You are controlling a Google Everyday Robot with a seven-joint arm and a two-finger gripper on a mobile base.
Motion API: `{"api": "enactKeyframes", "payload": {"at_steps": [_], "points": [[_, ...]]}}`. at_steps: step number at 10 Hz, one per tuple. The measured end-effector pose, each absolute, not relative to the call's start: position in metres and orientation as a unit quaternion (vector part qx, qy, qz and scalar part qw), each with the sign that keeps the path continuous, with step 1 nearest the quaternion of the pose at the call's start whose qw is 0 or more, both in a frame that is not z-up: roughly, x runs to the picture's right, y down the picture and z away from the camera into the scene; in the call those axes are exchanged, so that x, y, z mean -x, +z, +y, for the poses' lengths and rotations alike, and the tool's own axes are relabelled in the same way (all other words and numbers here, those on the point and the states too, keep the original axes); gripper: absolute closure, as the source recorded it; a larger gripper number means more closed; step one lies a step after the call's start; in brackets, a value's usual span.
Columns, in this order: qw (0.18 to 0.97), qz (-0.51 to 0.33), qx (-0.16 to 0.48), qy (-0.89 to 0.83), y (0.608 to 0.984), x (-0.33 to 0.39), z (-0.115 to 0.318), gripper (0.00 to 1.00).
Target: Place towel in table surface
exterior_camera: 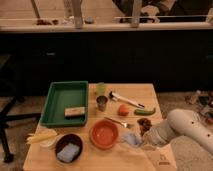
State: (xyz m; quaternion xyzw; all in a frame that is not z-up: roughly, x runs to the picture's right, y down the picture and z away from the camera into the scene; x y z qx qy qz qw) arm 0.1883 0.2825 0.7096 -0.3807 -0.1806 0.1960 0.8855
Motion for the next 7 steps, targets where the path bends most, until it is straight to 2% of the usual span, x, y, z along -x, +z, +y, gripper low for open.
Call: {"api": "enactKeyframes", "payload": {"at_steps": [5, 6, 7], "points": [[0.884, -0.172, 0.386, 0.202, 0.7110, -0.1994, 0.2955, 1.00], [0.884, -0.172, 0.386, 0.201, 0.7114, -0.1983, 0.2949, 0.96], [0.884, -0.172, 0.386, 0.201, 0.7115, -0.1983, 0.2948, 0.87]]}}
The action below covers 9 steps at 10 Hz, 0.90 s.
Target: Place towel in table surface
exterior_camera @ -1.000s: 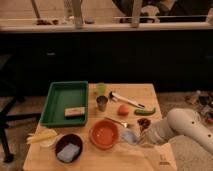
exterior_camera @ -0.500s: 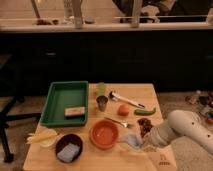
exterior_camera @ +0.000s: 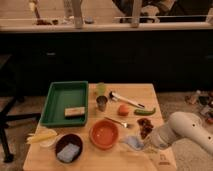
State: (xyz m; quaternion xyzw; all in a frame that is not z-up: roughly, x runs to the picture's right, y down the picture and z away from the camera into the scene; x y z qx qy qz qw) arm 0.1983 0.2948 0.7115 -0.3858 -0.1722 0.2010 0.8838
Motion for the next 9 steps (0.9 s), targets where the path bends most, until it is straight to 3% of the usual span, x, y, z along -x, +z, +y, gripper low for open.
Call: {"api": "enactKeyframes", "payload": {"at_steps": [6, 7, 9], "points": [[0.884, -0.172, 0.386, 0.201, 0.7113, -0.1983, 0.2951, 0.27], [0.884, -0.172, 0.386, 0.201, 0.7112, -0.1985, 0.2952, 0.21], [0.884, -0.172, 0.386, 0.201, 0.7112, -0.1985, 0.2953, 0.20]]}}
